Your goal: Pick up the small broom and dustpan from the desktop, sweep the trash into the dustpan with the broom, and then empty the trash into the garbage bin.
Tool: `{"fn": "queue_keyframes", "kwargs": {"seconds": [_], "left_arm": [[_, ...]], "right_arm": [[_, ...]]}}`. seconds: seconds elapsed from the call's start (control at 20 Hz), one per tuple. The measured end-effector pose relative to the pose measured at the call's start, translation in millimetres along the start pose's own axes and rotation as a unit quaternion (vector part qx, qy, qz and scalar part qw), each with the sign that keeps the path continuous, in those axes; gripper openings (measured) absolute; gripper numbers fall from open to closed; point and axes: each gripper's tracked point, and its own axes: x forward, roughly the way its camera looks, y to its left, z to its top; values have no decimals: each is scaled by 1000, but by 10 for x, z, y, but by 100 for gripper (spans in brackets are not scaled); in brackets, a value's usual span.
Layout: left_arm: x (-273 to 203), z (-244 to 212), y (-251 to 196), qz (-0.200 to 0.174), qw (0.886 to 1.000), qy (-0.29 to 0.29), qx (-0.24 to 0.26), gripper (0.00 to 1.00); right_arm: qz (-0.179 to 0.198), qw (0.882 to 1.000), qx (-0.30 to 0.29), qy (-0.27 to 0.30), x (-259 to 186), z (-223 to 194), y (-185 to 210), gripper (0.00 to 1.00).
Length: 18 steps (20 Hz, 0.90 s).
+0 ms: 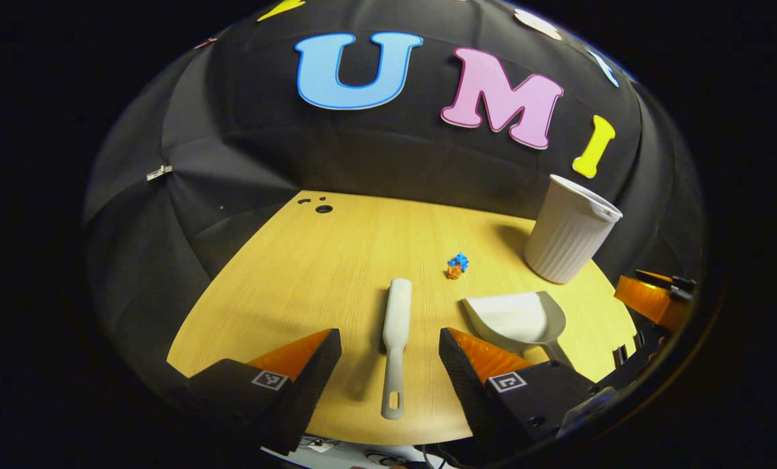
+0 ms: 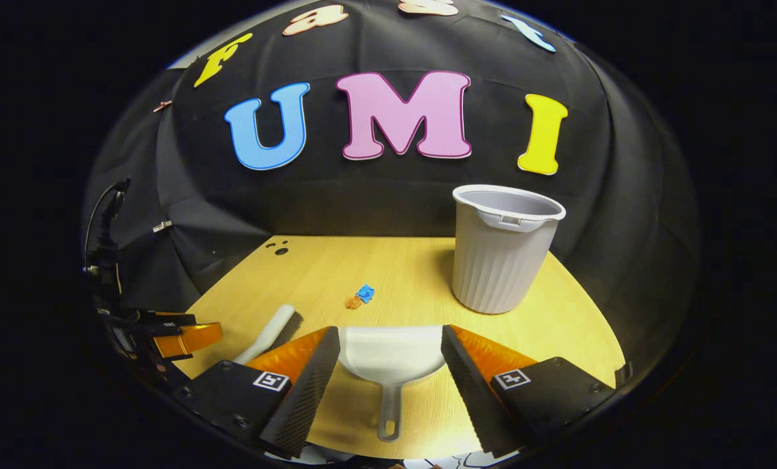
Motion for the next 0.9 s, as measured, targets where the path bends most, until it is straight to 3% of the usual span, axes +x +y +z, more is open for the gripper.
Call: {"fn": "queue_keyframes", "kwargs": {"seconds": [0.35, 0.6, 0.9], "left_arm": [[538, -333, -63, 2, 995, 97, -5, 96], [876, -553, -57, 12, 986, 166, -6, 96], [1121, -712, -36, 40, 977, 207, 17, 94]], "right_arm": [[10, 999, 16, 50, 199, -341, -47, 98], [19, 995, 28, 89, 330, -582, -54, 99], [29, 991, 36, 126, 483, -770, -96, 99]]}}
